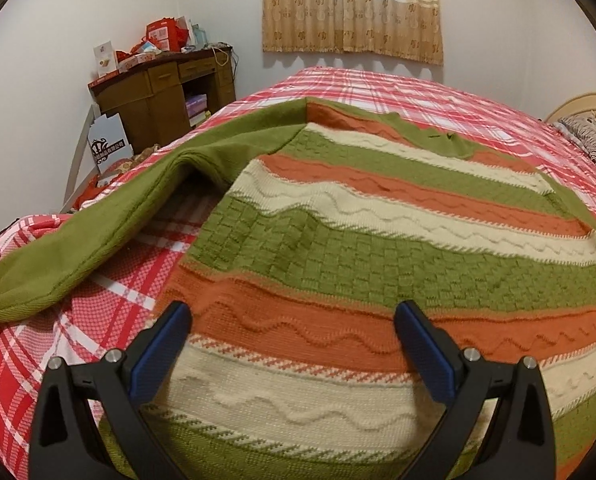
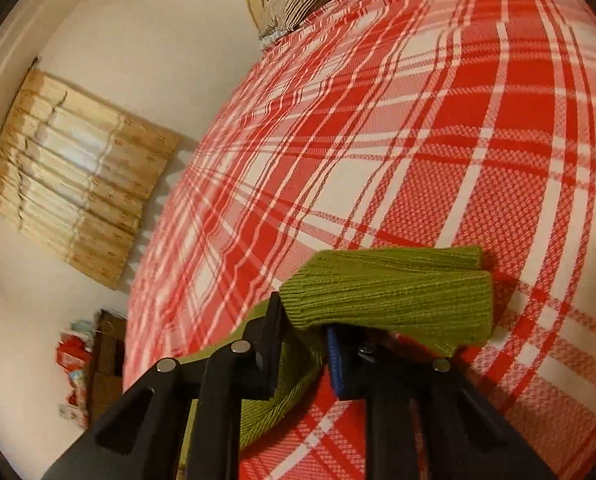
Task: Fold small clothes
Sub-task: 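Grasp the green sleeve cuff with the right gripper and lift it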
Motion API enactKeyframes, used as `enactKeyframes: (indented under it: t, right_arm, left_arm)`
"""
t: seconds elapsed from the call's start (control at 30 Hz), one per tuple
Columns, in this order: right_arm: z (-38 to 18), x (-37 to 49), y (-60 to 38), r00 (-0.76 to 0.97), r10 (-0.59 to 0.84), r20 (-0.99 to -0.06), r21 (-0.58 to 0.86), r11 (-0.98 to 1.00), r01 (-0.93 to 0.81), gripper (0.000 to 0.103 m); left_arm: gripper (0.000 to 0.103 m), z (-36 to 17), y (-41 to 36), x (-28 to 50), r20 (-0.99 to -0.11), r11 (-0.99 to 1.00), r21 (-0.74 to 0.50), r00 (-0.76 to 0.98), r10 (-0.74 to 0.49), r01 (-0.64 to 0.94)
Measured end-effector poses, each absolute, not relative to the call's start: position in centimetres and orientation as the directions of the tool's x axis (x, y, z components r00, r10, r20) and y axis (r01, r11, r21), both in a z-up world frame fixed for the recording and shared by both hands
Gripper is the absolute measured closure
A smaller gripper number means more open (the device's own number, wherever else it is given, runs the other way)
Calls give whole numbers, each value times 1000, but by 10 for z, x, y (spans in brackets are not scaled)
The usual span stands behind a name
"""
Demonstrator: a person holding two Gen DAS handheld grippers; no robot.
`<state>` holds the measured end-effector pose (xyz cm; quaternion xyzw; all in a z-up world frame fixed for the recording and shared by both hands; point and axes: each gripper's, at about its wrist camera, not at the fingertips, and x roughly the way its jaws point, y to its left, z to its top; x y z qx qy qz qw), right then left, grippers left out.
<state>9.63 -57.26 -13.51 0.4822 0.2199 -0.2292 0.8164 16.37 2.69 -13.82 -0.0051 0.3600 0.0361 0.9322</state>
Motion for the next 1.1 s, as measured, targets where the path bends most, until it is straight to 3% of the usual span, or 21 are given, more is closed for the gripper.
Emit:
enactKeyframes:
  t: [0.23, 0.43, 0.6, 0.77, 0.97, 1.03, 1.07, 1.1]
  right_arm:
    - [-39, 121, -505, 845, -161, -511, 566, 676, 471, 86]
    - [22, 171, -375, 880, -2, -475, 452, 857, 246, 88]
    - [21, 224, -264, 857, 179, -483, 399, 916, 33, 93]
    - [-20, 276, -168, 771, 338, -540, 406, 907, -113, 97]
    - [-45, 285, -151, 742, 310, -595, 368, 925, -91, 94]
    - [-57, 282, -167, 724, 284, -629, 328, 941, -84, 72]
    - [-60, 277, -173, 721, 264, -641, 305, 949, -77, 37]
    - [-66, 273, -181, 720, 231, -655, 272, 960, -61, 17]
  left_arm:
    - [0, -138, 28, 163, -667, 997, 13, 743, 61, -70]
    - [0, -138, 29, 164, -662, 998, 0, 748, 50, -67]
    - [0, -138, 31, 164, -654, 998, -10, 755, 41, -62]
    - [0, -139, 31, 164, -649, 998, -18, 760, 32, -58]
    - [0, -141, 33, 163, -643, 998, -30, 766, 19, -50]
    - [0, -141, 34, 161, -640, 998, -33, 768, 16, -49]
    - [0, -141, 34, 161, -640, 998, -33, 769, 16, -48]
    - [0, -142, 34, 161, -639, 998, -34, 769, 16, -48]
